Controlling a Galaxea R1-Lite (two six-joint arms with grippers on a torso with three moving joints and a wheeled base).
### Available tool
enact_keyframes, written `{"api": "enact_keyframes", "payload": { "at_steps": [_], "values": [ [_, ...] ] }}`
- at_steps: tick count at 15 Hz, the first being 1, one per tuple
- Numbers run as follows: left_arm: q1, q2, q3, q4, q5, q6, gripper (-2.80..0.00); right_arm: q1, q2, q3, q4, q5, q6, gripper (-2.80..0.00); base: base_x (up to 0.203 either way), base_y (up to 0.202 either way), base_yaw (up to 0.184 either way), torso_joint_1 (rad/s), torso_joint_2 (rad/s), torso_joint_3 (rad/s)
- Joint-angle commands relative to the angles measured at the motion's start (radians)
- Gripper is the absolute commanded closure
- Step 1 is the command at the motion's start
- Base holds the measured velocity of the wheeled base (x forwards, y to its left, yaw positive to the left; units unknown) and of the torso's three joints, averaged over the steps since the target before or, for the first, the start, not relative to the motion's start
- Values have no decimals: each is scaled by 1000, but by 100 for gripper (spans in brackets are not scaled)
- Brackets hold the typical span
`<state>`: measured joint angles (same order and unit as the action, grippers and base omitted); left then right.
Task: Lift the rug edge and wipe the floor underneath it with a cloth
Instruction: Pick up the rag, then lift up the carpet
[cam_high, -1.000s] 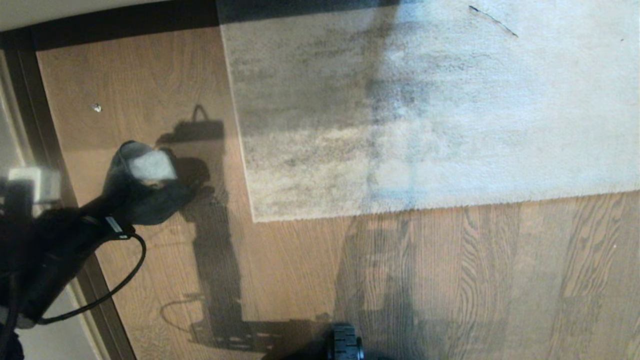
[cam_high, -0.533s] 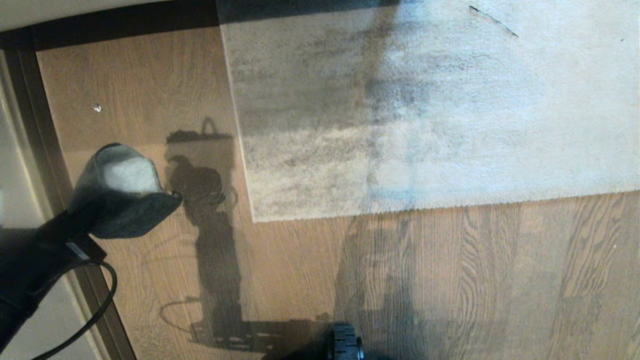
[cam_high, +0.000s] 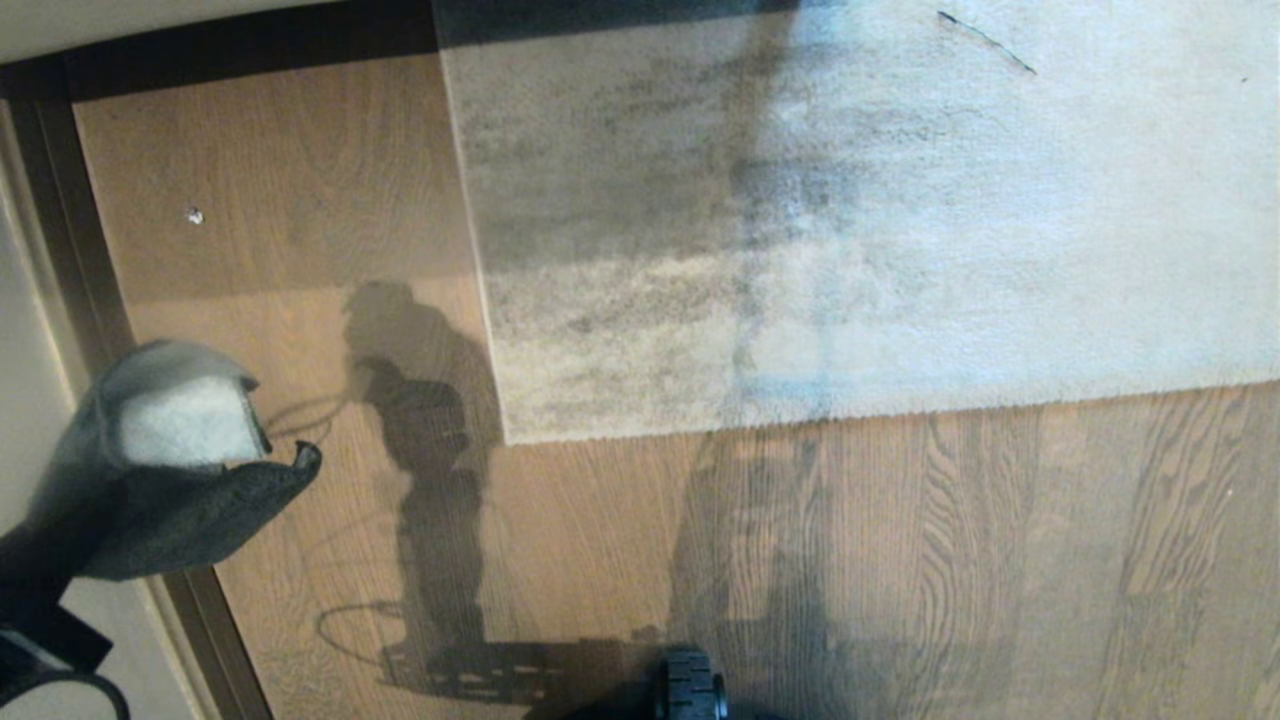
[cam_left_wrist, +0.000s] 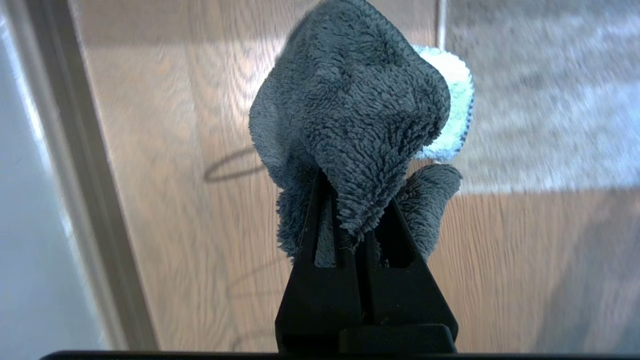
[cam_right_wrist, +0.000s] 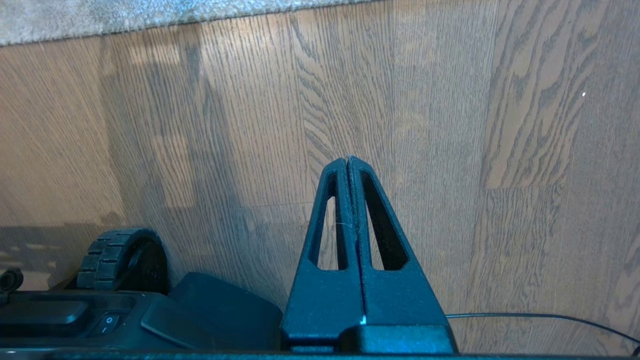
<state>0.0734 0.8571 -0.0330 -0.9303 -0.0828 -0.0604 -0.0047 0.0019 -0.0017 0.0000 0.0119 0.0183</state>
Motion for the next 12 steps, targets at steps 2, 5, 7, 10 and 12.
{"api": "enact_keyframes", "payload": {
  "at_steps": [2, 5, 7, 10, 12],
  "values": [
    [-4, -331, -12, 329, -11, 19, 0, 0, 0, 0, 0, 0, 0, 0, 0, 0, 0, 0, 0, 0],
    [-7, -526, -10, 597, -53, 39, 0, 0, 0, 0, 0, 0, 0, 0, 0, 0, 0, 0, 0, 0],
    [-7, -592, 8, 689, -64, 67, 0, 0, 0, 0, 0, 0, 0, 0, 0, 0, 0, 0, 0, 0],
    [-18, -590, 33, 754, -57, 102, 0, 0, 0, 0, 0, 0, 0, 0, 0, 0, 0, 0, 0, 0],
    [-82, -603, 33, 787, -40, 115, 0, 0, 0, 0, 0, 0, 0, 0, 0, 0, 0, 0, 0, 0]
  ]
}}
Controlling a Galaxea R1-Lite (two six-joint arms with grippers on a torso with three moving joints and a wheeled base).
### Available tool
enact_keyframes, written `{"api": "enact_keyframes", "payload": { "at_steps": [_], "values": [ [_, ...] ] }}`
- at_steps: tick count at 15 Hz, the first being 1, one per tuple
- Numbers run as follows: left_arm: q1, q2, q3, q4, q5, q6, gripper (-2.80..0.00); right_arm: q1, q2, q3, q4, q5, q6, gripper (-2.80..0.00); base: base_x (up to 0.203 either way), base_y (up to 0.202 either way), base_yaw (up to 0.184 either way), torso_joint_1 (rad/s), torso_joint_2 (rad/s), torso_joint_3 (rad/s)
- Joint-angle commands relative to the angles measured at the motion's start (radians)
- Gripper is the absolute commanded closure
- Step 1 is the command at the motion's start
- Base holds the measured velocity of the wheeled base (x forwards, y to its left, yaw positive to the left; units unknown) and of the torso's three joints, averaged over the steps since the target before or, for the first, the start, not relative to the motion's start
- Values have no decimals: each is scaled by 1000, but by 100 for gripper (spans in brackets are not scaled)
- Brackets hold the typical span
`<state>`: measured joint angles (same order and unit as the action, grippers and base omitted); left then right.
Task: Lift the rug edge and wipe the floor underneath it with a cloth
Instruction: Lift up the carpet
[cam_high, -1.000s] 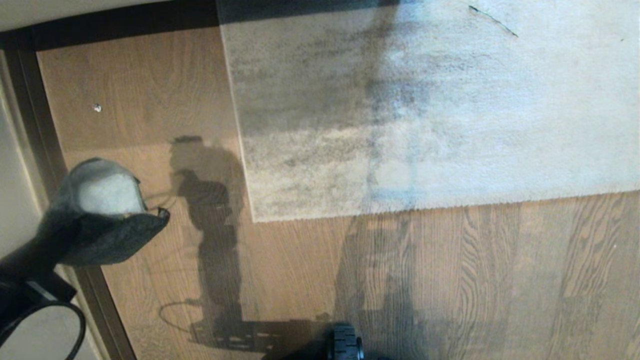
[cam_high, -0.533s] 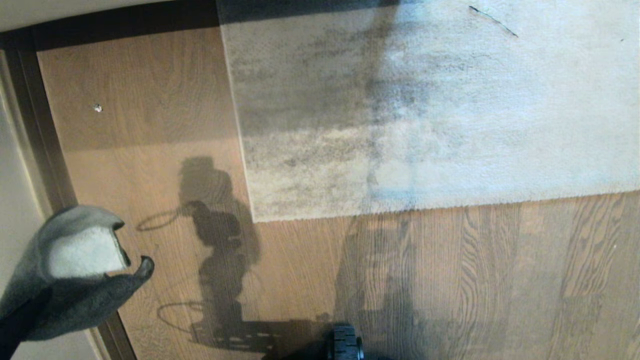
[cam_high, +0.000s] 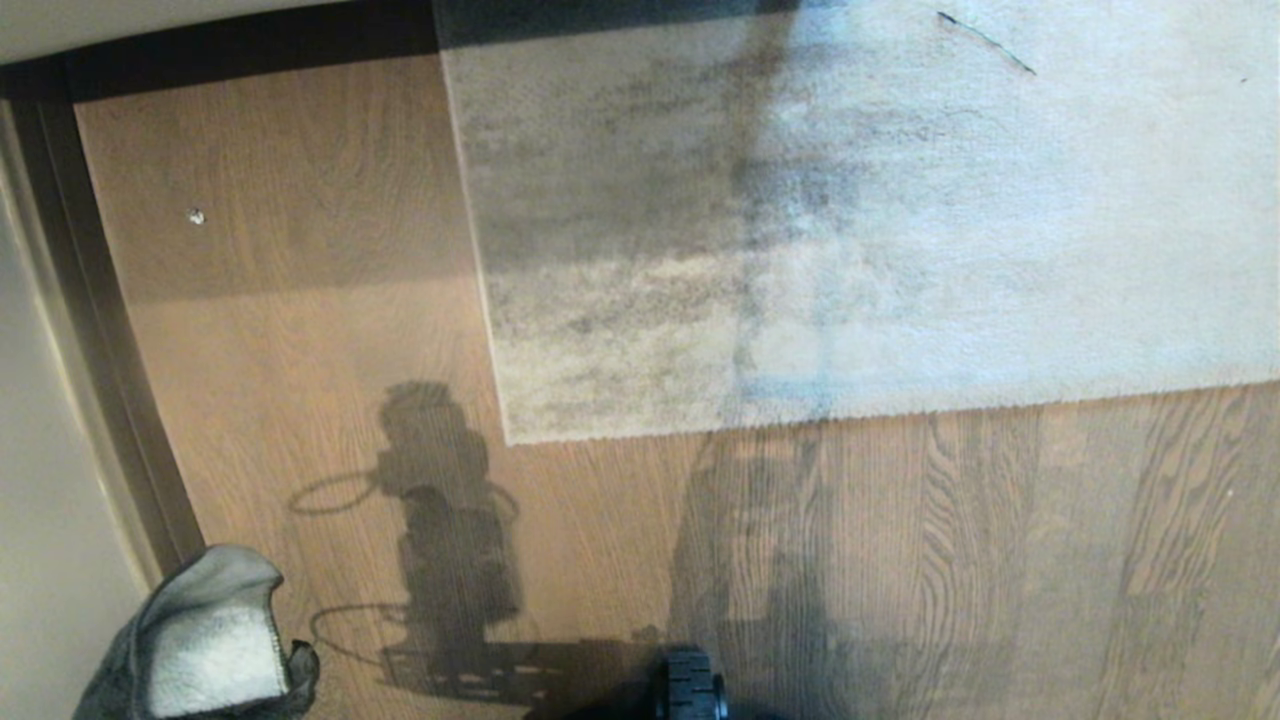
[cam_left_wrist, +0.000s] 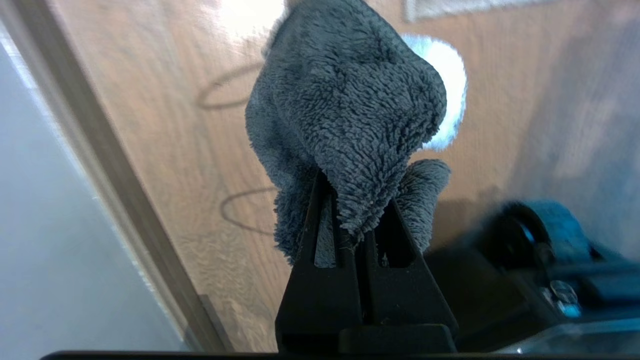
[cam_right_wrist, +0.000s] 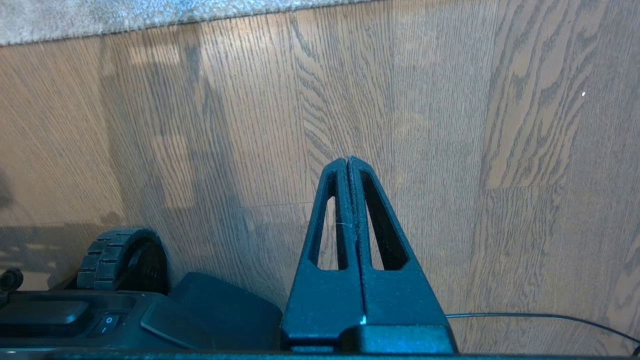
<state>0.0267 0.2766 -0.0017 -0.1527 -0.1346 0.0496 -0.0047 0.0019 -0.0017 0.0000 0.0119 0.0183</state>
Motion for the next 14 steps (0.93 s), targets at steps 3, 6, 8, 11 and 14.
{"api": "enact_keyframes", "payload": {
  "at_steps": [3, 6, 8, 11, 14],
  "values": [
    [-41, -138, 1, 96, 83, 8, 0, 0, 0, 0, 1, 0, 0, 0, 0, 0, 0, 0, 0, 0],
    [-29, -275, 0, 146, 113, 2, 0, 0, 0, 0, 0, 0, 0, 0, 0, 0, 0, 0, 0, 0],
    [-28, -277, 0, 147, 116, -7, 0, 0, 0, 0, 0, 0, 0, 0, 0, 0, 0, 0, 0, 0],
    [-28, -277, 0, 147, 122, -8, 0, 0, 0, 0, 0, 0, 0, 0, 0, 0, 0, 0, 0, 0],
    [-28, -277, 0, 147, 122, -8, 0, 0, 0, 0, 0, 0, 0, 0, 0, 0, 0, 0, 0, 0]
  ]
}}
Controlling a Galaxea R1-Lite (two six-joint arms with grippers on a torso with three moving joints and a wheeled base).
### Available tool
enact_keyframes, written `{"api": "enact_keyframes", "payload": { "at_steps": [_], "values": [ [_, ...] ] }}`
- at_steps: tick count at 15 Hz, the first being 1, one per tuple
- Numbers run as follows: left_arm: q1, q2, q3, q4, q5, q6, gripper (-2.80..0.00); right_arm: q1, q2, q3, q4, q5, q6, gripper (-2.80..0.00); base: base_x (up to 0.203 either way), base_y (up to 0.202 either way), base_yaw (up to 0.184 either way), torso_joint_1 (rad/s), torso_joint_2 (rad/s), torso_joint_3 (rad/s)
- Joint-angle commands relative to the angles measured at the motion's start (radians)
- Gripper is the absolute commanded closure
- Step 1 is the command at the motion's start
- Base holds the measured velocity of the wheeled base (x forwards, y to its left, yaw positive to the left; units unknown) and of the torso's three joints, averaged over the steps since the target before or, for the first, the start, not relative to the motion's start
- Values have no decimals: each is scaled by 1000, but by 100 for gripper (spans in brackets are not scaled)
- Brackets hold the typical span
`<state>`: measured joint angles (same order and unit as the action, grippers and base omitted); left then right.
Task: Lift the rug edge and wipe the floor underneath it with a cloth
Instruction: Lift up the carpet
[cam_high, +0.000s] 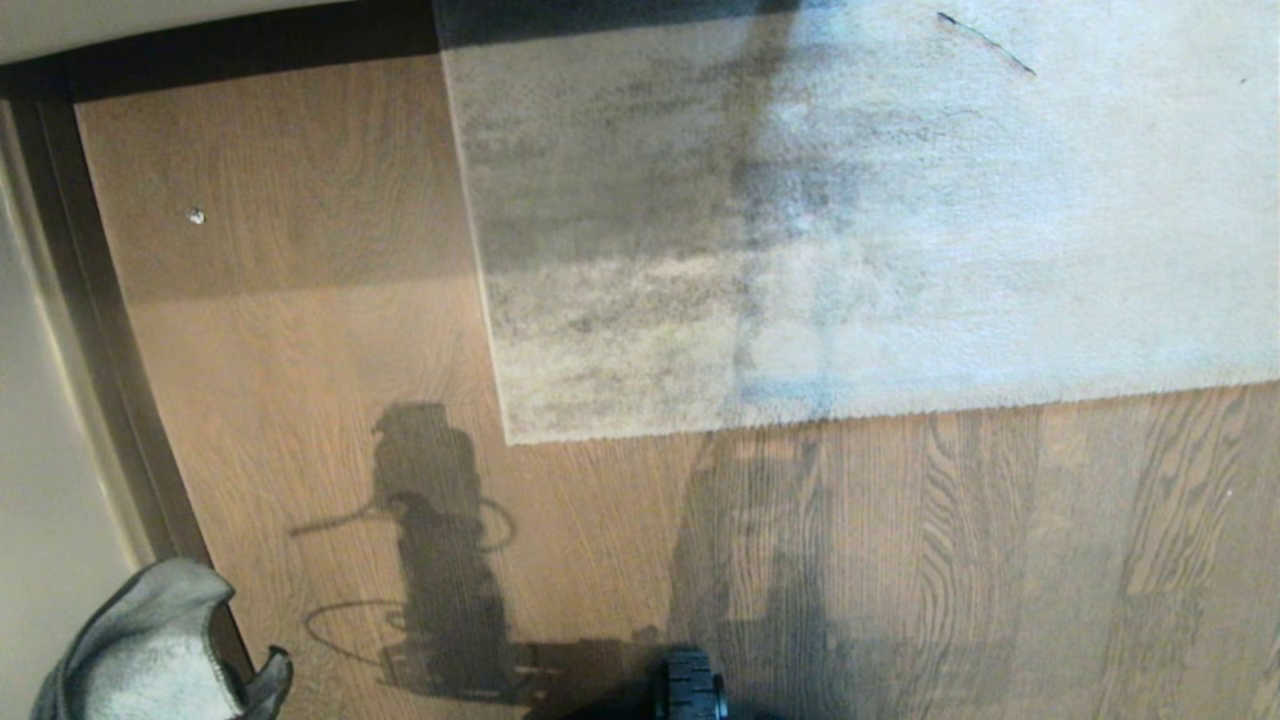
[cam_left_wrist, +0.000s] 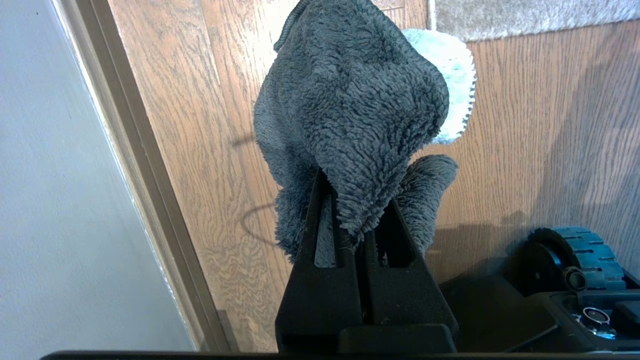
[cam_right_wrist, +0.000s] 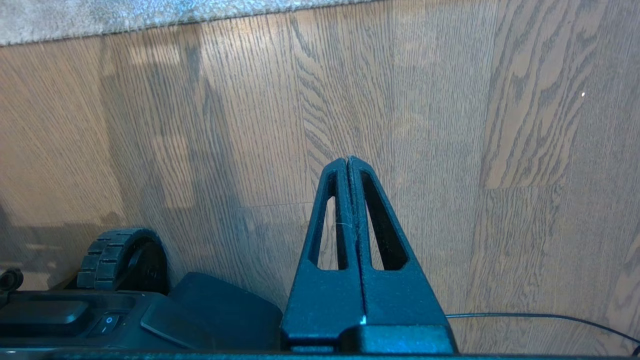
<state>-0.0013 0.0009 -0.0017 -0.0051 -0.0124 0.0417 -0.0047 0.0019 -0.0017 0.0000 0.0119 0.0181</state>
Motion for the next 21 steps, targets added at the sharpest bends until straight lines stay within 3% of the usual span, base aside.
{"api": "enact_keyframes", "payload": {
  "at_steps": [1, 21],
  "values": [
    [0, -1, 0, -1, 0, 0, 0, 0, 0, 0, 0, 0, 0, 0, 0, 0, 0, 0, 0, 0],
    [0, -1, 0, -1, 0, 0, 0, 0, -1, 0, 0, 0, -1, 0, 0, 0, 0, 0, 0, 0]
  ]
}}
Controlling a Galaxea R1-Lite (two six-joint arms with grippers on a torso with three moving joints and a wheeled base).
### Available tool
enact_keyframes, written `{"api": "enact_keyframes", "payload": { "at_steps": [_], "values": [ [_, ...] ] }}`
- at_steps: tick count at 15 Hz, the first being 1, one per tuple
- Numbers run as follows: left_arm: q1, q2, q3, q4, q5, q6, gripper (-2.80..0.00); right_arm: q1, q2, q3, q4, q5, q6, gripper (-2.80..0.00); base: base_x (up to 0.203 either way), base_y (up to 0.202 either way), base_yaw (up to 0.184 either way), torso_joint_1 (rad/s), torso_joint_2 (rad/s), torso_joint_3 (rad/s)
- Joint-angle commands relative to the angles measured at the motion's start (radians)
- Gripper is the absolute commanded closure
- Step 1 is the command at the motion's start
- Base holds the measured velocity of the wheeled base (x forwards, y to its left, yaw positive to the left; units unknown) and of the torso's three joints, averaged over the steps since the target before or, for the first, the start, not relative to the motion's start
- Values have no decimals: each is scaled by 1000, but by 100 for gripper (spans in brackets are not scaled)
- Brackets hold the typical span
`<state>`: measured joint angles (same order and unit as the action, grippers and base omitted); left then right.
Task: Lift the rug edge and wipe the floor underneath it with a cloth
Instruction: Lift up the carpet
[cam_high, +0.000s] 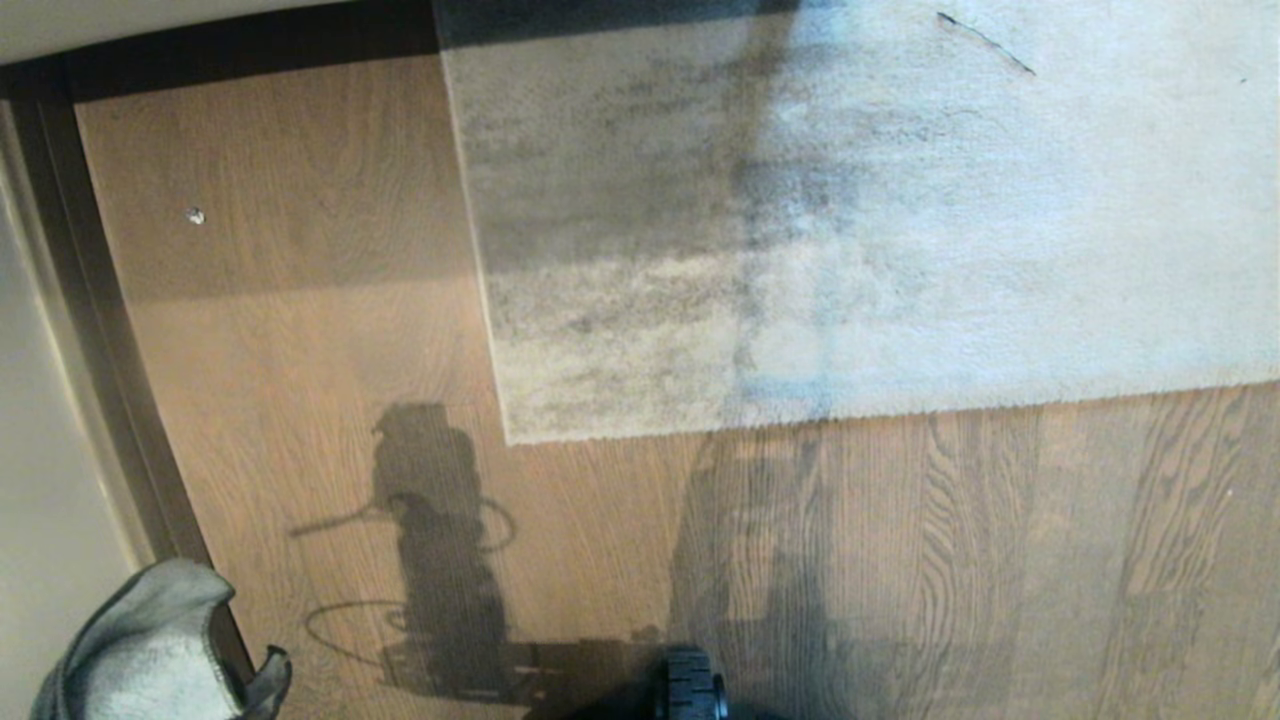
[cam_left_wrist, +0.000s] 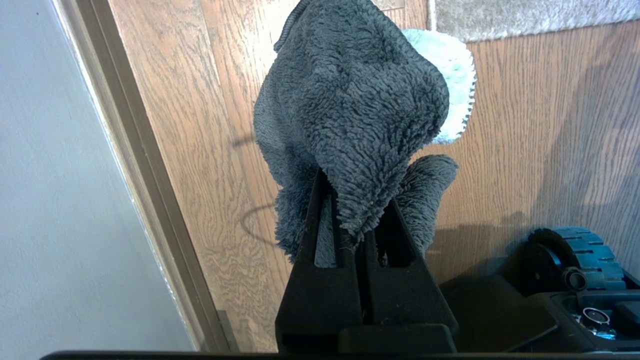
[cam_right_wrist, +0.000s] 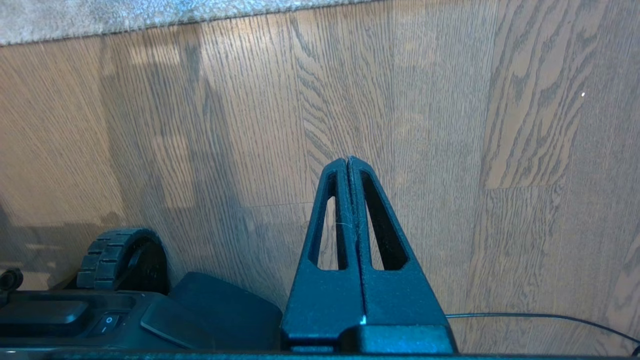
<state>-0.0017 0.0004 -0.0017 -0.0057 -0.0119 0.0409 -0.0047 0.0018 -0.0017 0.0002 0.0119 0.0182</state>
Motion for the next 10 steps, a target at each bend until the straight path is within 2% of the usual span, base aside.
{"api": "enact_keyframes", "payload": {
  "at_steps": [1, 8, 10],
  "values": [
    [0, 0, 0, 0, 0, 1, 0, 0, 0, 0, 1, 0, -1, 0, 0, 0, 0, 0, 0, 0],
    [0, 0, 0, 0, 0, 1, 0, 0, -1, 0, 1, 0, -6, 0, 0, 0, 0, 0, 0, 0],
    [0, 0, 0, 0, 0, 1, 0, 0, -2, 2, 3, 1, -36, 0, 0, 0, 0, 0, 0, 0]
  ]
}}
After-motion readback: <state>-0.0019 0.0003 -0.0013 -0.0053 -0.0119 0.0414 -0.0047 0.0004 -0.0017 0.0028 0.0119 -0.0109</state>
